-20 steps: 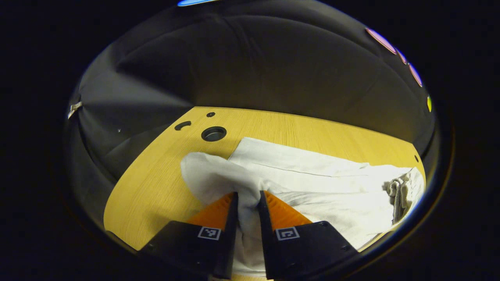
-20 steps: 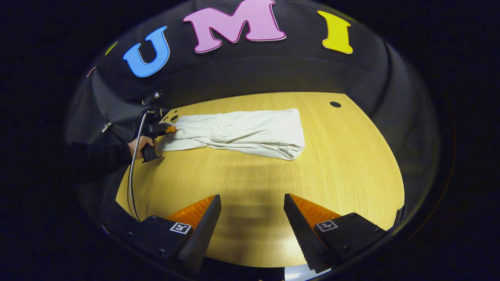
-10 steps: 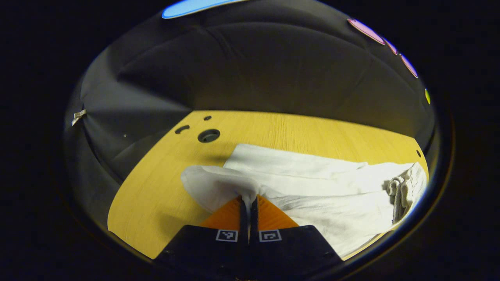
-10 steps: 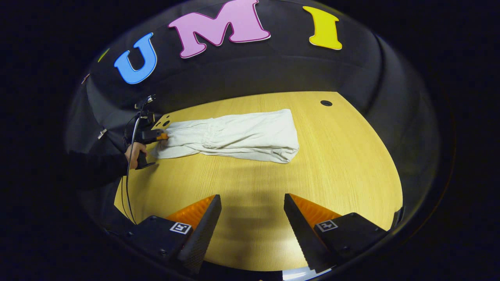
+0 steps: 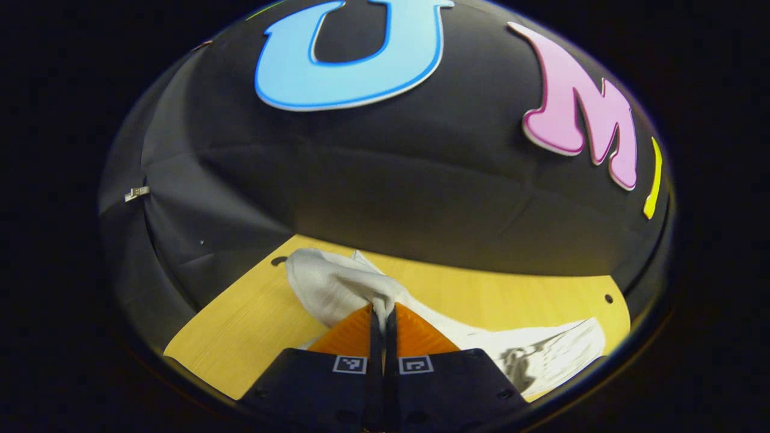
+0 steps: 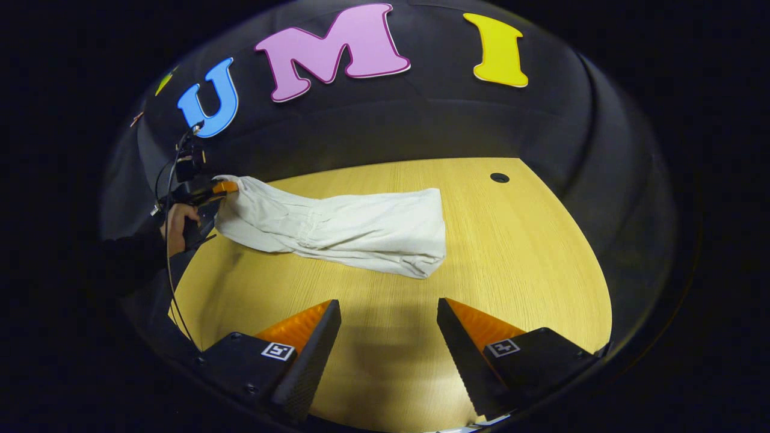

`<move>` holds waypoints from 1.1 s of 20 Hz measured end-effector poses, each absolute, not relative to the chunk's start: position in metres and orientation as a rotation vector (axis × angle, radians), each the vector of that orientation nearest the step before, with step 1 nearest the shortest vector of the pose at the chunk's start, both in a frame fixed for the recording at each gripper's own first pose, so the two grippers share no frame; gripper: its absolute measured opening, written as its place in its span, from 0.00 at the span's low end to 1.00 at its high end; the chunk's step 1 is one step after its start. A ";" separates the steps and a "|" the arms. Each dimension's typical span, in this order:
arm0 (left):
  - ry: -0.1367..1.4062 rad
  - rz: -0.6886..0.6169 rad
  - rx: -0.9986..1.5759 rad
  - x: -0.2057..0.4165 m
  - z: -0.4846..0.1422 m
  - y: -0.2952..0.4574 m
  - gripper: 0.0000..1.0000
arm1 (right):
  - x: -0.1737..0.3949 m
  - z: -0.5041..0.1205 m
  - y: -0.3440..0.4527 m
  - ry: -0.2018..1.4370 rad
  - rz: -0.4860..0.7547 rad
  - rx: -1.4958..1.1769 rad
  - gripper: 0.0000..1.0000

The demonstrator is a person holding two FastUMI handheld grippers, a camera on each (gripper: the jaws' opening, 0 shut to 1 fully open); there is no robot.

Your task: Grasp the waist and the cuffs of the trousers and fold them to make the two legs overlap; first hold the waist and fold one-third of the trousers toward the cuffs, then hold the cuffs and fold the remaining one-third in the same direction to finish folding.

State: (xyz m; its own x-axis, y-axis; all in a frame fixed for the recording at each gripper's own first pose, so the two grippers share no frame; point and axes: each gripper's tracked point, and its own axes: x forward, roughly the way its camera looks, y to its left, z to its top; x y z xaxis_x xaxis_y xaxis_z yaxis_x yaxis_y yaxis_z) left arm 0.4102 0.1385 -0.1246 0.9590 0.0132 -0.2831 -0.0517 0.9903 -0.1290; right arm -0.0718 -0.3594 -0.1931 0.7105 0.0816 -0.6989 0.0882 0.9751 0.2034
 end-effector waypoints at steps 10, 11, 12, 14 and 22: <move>0.165 -0.296 -0.002 0.384 -0.035 -0.095 0.05 | -0.067 -0.173 -0.416 0.657 -0.129 0.297 0.99; 0.174 -0.327 0.023 0.381 -0.039 -0.117 0.05 | -0.074 -0.175 -0.421 0.658 -0.136 0.282 0.99; 0.181 -0.357 0.046 0.378 -0.045 -0.134 0.05 | -0.079 -0.175 -0.425 0.661 -0.142 0.269 0.99; 0.201 -0.414 0.056 0.369 -0.054 -0.174 0.05 | -0.088 -0.173 -0.432 0.656 -0.160 0.260 0.99; 0.288 -0.485 0.139 0.340 -0.117 -0.257 0.06 | -0.117 -0.170 -0.454 0.647 -0.231 0.270 0.99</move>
State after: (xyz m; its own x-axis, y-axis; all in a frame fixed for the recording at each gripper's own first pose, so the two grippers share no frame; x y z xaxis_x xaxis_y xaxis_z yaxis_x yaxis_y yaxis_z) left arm 0.3401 -0.2574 -0.1169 0.8452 -0.4388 -0.3052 0.4778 0.8761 0.0638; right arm -0.1167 -0.4538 -0.1701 0.7744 -0.1272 -0.6198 0.2943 0.9396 0.1747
